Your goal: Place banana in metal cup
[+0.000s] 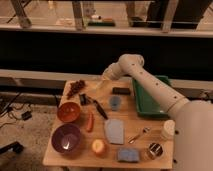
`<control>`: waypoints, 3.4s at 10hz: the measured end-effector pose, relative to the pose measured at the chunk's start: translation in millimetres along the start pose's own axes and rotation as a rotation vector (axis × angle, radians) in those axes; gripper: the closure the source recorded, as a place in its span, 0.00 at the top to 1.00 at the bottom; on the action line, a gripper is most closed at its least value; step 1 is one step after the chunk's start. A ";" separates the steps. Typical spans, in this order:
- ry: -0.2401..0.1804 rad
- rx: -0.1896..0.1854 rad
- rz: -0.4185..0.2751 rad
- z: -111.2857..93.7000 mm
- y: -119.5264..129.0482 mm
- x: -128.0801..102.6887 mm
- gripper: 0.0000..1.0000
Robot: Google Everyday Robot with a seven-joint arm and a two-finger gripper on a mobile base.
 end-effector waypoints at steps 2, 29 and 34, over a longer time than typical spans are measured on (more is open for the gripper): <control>0.002 0.006 -0.027 -20.6 20.1 -12.5 0.00; 0.149 0.054 0.008 -183.3 158.8 -3.9 0.00; 0.187 0.048 0.041 -217.6 208.2 6.2 0.00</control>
